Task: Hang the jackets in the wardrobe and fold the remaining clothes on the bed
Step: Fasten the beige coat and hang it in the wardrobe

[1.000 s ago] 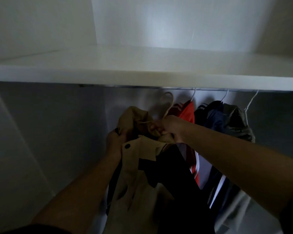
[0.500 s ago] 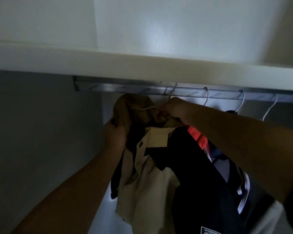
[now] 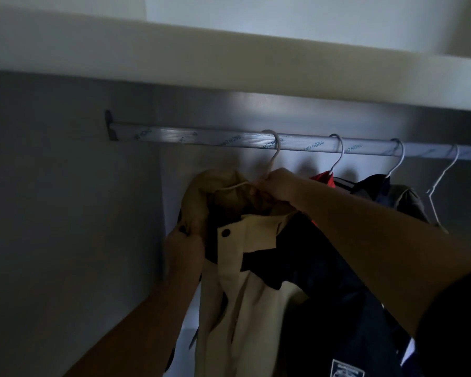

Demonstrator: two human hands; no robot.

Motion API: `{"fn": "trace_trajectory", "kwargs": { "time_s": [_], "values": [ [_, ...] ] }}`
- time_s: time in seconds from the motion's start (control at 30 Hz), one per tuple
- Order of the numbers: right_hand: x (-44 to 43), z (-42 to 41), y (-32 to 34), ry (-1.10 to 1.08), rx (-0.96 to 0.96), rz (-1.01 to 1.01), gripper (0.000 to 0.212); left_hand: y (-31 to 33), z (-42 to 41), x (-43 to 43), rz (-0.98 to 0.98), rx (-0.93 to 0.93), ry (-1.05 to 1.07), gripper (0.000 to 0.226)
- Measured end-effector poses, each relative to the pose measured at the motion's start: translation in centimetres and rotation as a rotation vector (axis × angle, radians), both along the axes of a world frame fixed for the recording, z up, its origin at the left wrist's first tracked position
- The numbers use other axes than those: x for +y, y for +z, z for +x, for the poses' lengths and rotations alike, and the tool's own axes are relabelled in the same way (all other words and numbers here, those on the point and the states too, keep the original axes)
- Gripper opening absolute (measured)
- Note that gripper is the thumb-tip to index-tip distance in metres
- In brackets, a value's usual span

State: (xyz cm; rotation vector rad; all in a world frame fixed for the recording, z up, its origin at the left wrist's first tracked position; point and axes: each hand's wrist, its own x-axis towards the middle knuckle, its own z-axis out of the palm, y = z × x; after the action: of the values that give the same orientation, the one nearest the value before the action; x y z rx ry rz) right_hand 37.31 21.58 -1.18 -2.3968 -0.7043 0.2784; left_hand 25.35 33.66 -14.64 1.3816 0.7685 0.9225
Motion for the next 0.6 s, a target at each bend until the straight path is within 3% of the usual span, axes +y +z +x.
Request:
{"fn": "trace_trajectory", "kwargs": {
  "time_s": [0.1,0.17,0.23,0.27,0.33,0.4,0.5,0.6],
  "values": [
    [-1.2,-0.5,-1.5,-0.111,-0.194,0.011,0.034,-0.8,-0.3,-0.6,-0.053,-0.056,-0.021,0.020],
    [-2.4,-2.5,-3.3,-0.183,-0.528,-0.013,0.041,-0.8,-0.6,-0.7,-0.060,-0.060,-0.057,0.026],
    [-3.4,-5.4,-5.3,-0.074,-0.858,0.031,0.048,-0.9,-0.7,-0.4,-0.115,-0.095,-0.097,0.011],
    [-3.7,-6.8,-6.0,0.052,-0.938,0.041,0.048,-1.0,-0.8,-0.3,-0.143,-0.108,-0.096,0.014],
    [-4.0,-8.3,-6.7,0.332,-0.903,-0.128,0.036,-1.4,-1.1,-0.1,-0.180,-0.124,-0.095,0.021],
    [-4.3,-8.2,-6.9,0.478,-0.812,-0.466,0.024,-1.8,-1.5,-0.1,-0.202,-0.134,-0.098,0.020],
    [-5.3,-7.2,-7.4,0.515,-0.847,-0.821,0.019,-2.2,-1.7,-0.1,-0.211,-0.163,-0.111,0.013],
    [-5.7,-7.5,-9.9,0.472,-0.900,-1.003,0.029,-2.0,-1.9,-0.4,-0.256,-0.219,-0.110,0.008]
  ]
}}
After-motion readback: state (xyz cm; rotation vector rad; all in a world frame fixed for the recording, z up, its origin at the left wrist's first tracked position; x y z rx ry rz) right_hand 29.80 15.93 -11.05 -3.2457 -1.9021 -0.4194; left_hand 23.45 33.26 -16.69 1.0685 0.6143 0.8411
